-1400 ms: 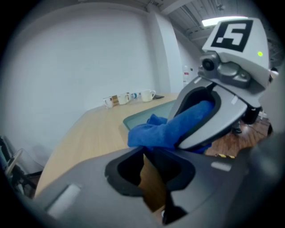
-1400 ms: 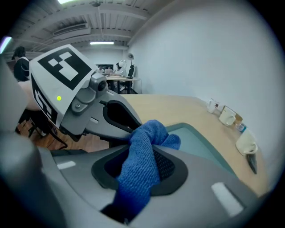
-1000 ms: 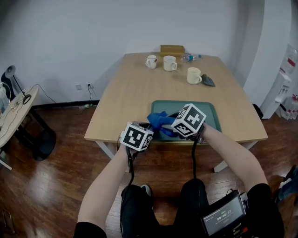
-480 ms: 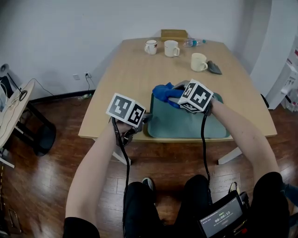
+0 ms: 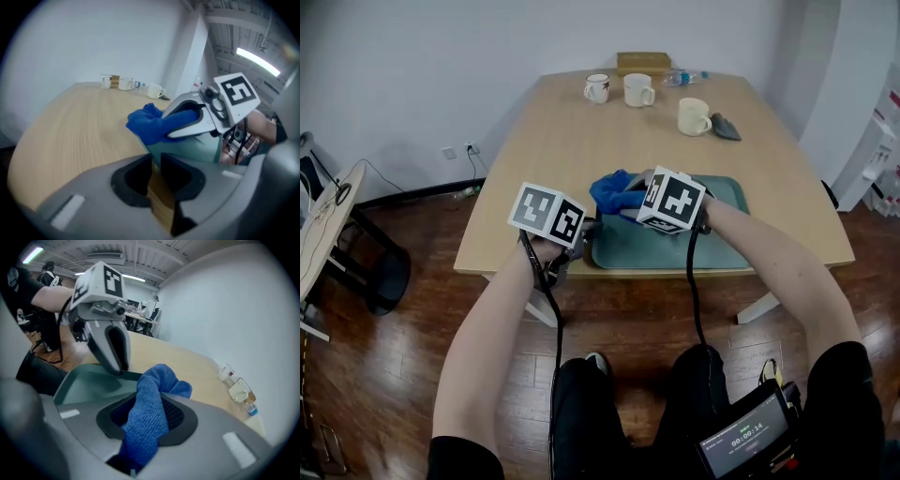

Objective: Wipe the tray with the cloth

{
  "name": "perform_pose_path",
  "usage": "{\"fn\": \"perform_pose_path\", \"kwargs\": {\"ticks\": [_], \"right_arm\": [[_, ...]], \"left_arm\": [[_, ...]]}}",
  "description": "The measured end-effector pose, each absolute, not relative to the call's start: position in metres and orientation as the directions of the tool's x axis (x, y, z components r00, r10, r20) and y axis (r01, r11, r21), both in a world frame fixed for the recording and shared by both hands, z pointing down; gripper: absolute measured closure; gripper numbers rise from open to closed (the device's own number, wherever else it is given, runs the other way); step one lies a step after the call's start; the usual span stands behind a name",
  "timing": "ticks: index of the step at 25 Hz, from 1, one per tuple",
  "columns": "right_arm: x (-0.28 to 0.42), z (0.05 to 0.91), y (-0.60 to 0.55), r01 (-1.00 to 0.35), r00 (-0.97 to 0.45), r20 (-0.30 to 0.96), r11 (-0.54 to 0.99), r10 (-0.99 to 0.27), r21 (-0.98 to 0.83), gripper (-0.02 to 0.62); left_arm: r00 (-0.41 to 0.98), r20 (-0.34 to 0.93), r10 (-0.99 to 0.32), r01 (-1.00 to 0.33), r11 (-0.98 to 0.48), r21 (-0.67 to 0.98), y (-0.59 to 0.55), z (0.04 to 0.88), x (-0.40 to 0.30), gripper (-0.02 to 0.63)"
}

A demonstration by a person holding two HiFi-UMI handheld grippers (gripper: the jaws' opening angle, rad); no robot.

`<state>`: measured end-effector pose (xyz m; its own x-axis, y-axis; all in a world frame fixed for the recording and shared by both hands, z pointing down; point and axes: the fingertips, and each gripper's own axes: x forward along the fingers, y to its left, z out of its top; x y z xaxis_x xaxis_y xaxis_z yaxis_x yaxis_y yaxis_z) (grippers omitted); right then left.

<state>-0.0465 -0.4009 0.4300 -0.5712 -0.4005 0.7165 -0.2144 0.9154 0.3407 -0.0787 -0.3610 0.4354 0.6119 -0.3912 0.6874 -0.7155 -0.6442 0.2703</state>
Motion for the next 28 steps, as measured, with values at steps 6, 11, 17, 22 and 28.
{"fn": "perform_pose_path", "kwargs": {"ticks": [6,11,17,22,28], "right_arm": [[-0.045,0.424,-0.325,-0.142,-0.608,0.732,0.95,-0.306,0.279,0.482],[-0.034,0.431,-0.299,-0.116,-0.618,0.74,0.962,-0.264,0.246,0.482],[-0.034,0.427,-0.272,-0.003,-0.689,0.713,0.985,-0.129,0.175,0.483],[-0.027,0.425,-0.308,-0.08,-0.699,0.694,0.983,-0.174,0.166,0.483],[-0.006,0.422,-0.406,-0.31,-0.66,0.648,0.923,-0.38,0.226,0.483]], "left_arm": [[0.597,0.678,-0.429,-0.728,-0.646,0.232,-0.361,0.434,-0.077,0.541],[0.584,0.67,-0.458,-0.738,-0.643,0.204,-0.361,0.434,-0.077,0.541],[0.579,0.668,-0.467,-0.741,-0.644,0.192,-0.362,0.436,-0.079,0.541],[0.583,0.669,-0.461,-0.733,-0.654,0.187,-0.358,0.433,-0.076,0.546],[0.584,0.662,-0.469,-0.728,-0.663,0.172,-0.359,0.431,-0.077,0.546]]}}
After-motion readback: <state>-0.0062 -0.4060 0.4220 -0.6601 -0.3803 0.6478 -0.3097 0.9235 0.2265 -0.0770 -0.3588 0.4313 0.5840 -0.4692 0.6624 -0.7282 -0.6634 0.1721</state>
